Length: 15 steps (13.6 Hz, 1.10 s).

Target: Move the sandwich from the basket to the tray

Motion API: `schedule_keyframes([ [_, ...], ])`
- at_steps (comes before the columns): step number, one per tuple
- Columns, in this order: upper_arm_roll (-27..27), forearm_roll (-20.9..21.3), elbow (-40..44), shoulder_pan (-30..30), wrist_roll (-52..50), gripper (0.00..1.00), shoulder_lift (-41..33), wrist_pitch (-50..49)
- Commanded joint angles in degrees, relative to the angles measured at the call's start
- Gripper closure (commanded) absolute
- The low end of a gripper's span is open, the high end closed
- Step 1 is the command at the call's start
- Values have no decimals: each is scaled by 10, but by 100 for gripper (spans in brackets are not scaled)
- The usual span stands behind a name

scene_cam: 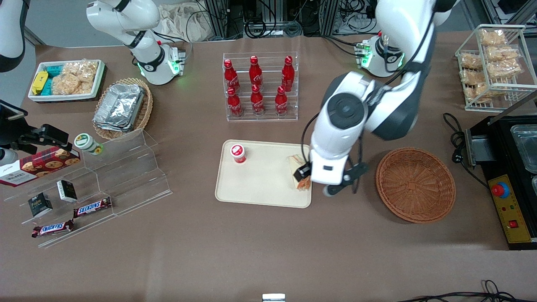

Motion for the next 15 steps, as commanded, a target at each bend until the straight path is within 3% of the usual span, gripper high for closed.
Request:
schedule_keyframes([
  [1,27,7,-19,0,-10,0,-49,-25],
  [7,90,-5,-29,1,78,0,-91,-57],
  [10,95,-14,-54,46,144,0,-113,-59],
  [11,91,-15,-61,67,172,0,-122,-66],
  [13,15,-23,-65,162,230,0,-135,-86],
  [15,-16,-18,-68,218,292,0,-144,-108],
])
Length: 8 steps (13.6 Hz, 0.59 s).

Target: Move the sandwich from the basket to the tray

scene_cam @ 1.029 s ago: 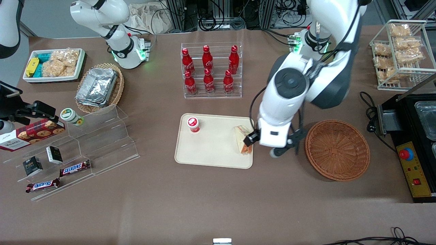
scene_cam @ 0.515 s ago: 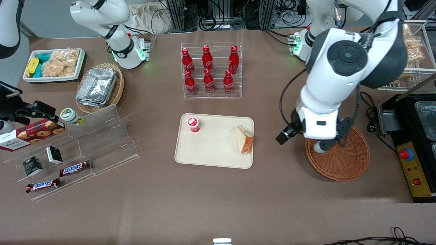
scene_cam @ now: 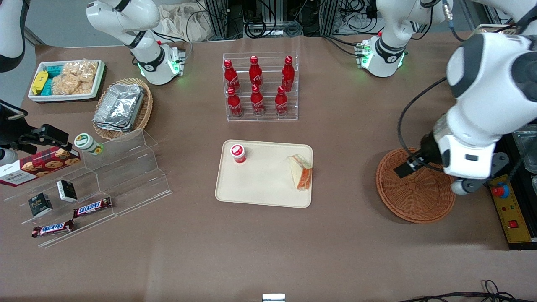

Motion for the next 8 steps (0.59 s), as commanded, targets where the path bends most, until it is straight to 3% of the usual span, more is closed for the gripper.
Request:
schedule_keyframes([
  [1,-36,-3,-29,63,97,0,-35,-29],
  [5,-49,0,-101,139,248,0,-101,-29],
  [8,-96,35,-133,178,283,0,-131,-26],
])
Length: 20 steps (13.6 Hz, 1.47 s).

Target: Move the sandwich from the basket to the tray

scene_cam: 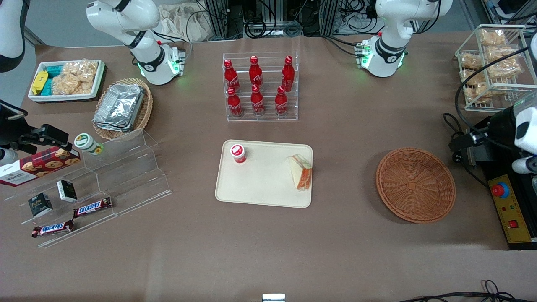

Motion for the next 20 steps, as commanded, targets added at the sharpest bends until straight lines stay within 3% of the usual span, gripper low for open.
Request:
schedule_keyframes([
  [1,-30,27,-66,10,15,0,-54,22],
  [8,-27,29,-208,7,68,0,-156,106],
  [20,-30,43,-201,10,60,0,-149,112],
])
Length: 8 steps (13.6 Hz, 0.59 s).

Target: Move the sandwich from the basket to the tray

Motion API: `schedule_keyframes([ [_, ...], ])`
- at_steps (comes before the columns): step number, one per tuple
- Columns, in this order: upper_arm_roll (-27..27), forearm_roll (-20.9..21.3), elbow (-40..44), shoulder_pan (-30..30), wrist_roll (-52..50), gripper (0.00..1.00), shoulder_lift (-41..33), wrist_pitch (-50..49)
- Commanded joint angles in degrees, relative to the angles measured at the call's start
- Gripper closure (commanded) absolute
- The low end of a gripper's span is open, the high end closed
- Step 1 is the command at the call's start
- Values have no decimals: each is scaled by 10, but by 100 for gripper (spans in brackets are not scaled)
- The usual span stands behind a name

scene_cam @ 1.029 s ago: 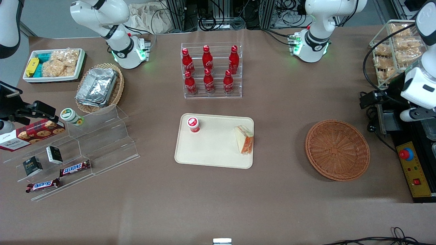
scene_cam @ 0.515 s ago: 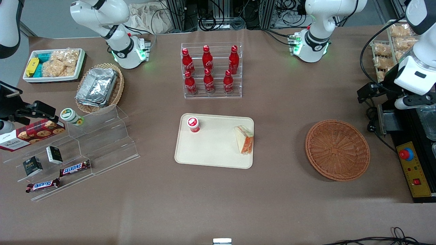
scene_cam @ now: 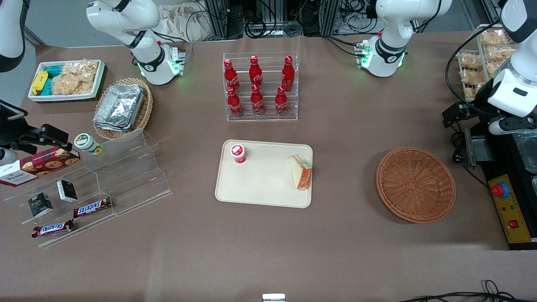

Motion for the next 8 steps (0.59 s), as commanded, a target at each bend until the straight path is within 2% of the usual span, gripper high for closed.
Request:
schedule_keyframes([
  [1,-8,13,-5,1,1,0,-6,5],
  [8,-13,12,3,1,-8,0,2,4],
])
